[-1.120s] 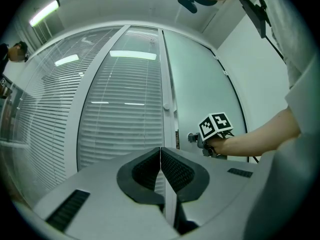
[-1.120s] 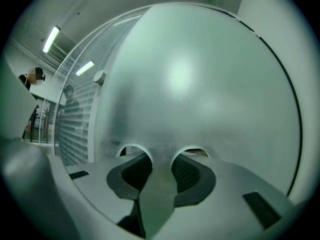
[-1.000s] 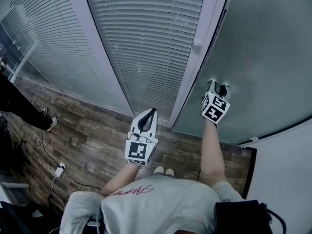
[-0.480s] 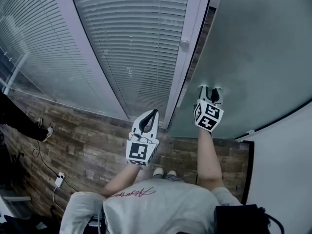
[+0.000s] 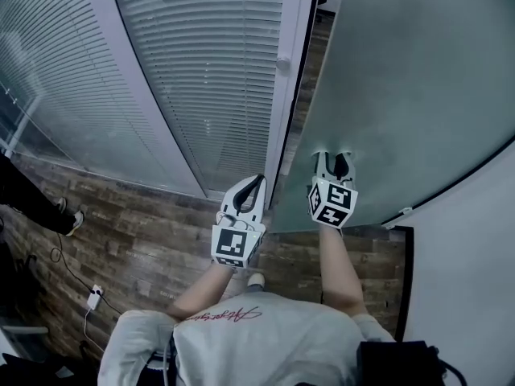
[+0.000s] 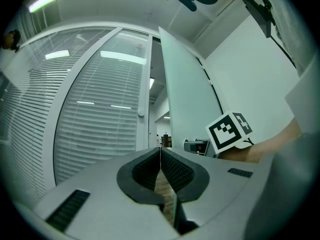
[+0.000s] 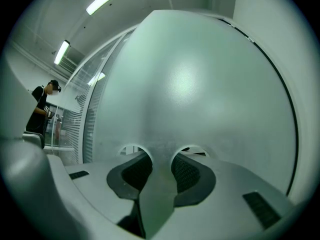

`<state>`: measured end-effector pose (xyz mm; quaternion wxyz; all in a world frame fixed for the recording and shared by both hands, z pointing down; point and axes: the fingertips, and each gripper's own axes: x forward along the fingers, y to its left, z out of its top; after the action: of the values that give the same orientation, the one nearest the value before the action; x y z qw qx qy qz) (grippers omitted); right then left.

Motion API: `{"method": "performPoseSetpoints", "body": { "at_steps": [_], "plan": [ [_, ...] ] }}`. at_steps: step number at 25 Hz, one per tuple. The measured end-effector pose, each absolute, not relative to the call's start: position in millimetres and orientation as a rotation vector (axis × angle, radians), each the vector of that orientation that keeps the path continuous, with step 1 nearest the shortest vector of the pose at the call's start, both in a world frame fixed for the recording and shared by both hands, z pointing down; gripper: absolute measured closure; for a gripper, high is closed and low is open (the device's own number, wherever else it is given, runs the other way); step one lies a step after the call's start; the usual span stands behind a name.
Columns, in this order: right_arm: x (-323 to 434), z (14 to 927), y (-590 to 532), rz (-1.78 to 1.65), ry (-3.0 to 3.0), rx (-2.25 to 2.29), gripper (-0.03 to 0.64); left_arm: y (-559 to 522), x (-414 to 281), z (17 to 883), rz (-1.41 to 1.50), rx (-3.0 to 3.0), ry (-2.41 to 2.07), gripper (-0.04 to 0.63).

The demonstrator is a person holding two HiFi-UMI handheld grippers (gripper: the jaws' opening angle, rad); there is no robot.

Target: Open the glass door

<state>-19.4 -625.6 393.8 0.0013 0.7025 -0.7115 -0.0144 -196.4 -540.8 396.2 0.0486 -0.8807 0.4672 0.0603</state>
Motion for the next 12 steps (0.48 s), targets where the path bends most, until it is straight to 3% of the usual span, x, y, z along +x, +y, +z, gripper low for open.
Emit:
{"method": "performPoseSetpoints", "body": {
  "at_steps": [12],
  "plan": [
    [-21.6,395.4,-536.1,-0.043,-2.355,2.088,0.491,-447.0,-170.2,386.3,0.232,-2.634,1.510,0.578]
  ]
}}
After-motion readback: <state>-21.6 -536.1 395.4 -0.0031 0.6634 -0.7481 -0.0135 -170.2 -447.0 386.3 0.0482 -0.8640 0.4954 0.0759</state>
